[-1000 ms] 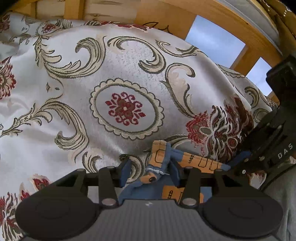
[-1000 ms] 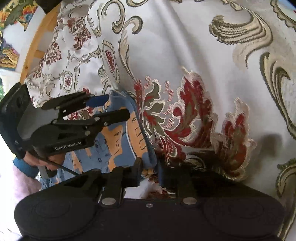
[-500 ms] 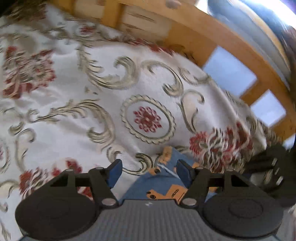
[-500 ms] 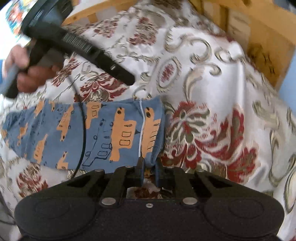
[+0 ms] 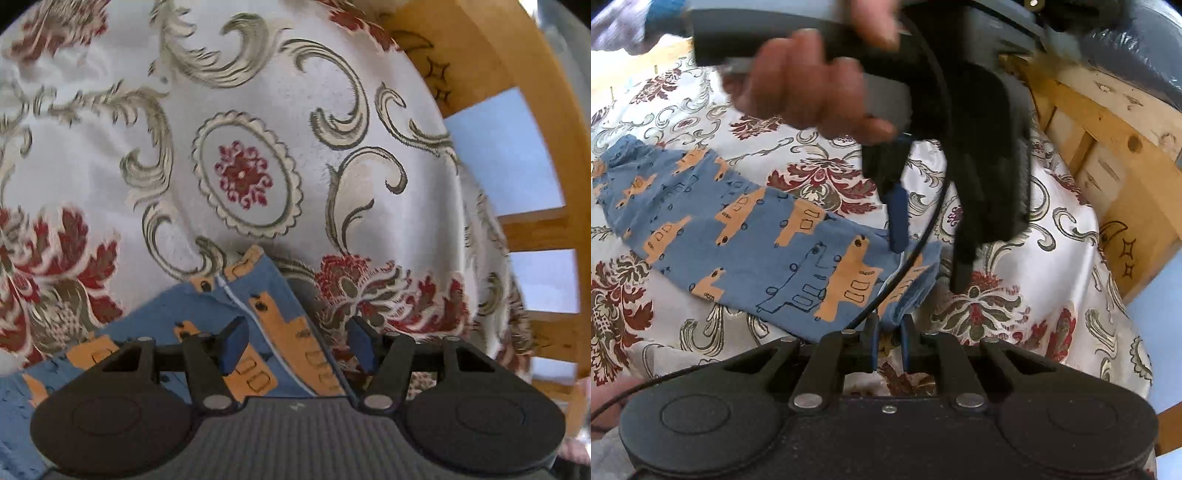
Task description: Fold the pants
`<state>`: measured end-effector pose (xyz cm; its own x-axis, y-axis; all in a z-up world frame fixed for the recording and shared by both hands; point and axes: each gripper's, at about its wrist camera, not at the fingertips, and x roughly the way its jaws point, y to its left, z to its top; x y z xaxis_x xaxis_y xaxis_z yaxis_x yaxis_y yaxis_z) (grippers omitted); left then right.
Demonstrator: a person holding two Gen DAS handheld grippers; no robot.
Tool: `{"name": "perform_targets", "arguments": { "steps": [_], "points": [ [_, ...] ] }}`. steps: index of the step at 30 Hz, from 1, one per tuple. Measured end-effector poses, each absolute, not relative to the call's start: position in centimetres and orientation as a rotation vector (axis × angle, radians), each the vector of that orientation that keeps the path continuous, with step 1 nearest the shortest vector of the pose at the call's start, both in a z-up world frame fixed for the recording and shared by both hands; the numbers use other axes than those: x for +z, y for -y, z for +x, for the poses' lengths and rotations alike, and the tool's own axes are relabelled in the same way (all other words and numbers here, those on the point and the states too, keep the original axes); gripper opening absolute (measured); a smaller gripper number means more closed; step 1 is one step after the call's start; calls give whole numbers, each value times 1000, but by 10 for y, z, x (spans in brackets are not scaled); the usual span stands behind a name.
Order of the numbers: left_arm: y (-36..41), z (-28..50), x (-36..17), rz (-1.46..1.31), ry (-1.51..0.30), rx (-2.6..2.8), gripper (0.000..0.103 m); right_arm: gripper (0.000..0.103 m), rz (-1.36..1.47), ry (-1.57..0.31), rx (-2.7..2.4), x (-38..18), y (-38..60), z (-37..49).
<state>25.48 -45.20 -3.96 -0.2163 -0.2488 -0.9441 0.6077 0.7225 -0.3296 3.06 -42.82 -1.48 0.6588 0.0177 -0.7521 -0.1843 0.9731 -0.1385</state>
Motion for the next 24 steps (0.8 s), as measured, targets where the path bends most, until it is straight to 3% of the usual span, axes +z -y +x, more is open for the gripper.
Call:
{"name": "perform_targets", "arguments": {
  "steps": [14,17,21,24],
  "points": [
    [522,238,-67,616,-1616,-605,60,11,-249,-860,146,-17,423,34],
    [533,231,-69,653,-1599,-591,50,11,-263,-854,142,-17,421,34],
    [528,230,-70,640,-1591,-564,26,11,-286,-844,136,-17,418,33],
    [516,233,-67,594,-1589,-579,19,11,-304,-822,139,-16,415,31]
  ]
}}
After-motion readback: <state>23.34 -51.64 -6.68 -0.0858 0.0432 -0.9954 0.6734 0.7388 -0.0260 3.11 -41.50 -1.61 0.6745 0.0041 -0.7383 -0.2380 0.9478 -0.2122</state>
